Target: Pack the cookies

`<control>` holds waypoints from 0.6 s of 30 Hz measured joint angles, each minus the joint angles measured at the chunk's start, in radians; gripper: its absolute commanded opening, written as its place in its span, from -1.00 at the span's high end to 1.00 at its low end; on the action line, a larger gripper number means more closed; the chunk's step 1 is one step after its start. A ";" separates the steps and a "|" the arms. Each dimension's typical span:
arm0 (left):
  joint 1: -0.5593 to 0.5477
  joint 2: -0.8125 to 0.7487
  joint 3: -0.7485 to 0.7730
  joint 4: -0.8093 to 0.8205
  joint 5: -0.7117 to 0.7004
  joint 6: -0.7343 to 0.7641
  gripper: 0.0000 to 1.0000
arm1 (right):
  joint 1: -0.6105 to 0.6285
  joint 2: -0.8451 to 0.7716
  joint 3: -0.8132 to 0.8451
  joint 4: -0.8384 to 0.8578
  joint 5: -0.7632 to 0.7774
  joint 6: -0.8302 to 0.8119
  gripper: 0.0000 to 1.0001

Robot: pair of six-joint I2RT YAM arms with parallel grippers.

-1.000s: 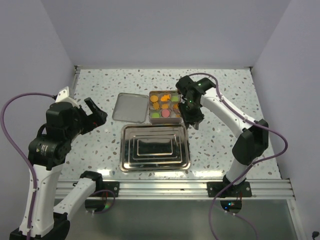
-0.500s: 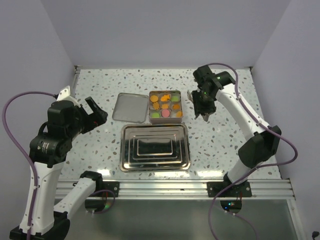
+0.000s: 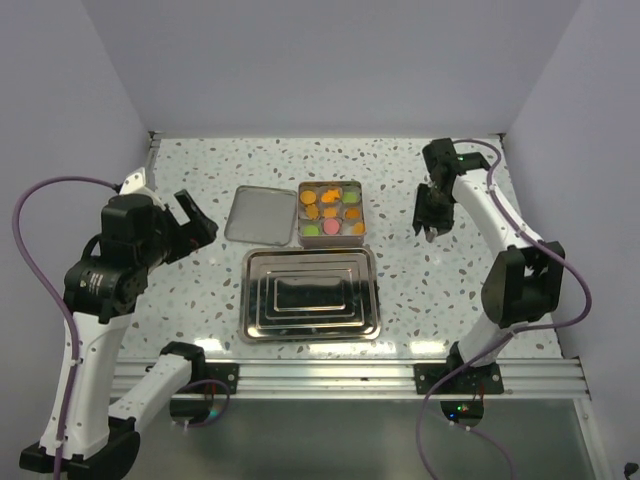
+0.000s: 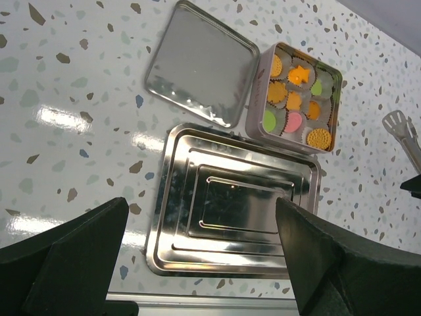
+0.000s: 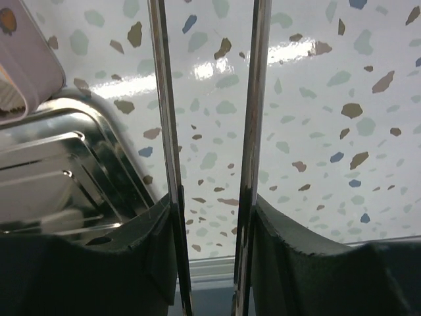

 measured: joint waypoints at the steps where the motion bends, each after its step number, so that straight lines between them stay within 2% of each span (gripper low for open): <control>1: 0.000 0.004 0.004 0.000 0.000 0.000 -1.00 | -0.008 0.012 -0.002 0.018 0.000 0.001 0.15; 14: 0.000 0.031 0.034 -0.008 -0.010 0.011 -1.00 | -0.051 0.161 -0.089 0.172 -0.025 0.027 0.12; 18: 0.000 0.031 0.038 -0.013 -0.022 0.019 -1.00 | -0.060 0.183 -0.103 0.203 -0.031 0.029 0.00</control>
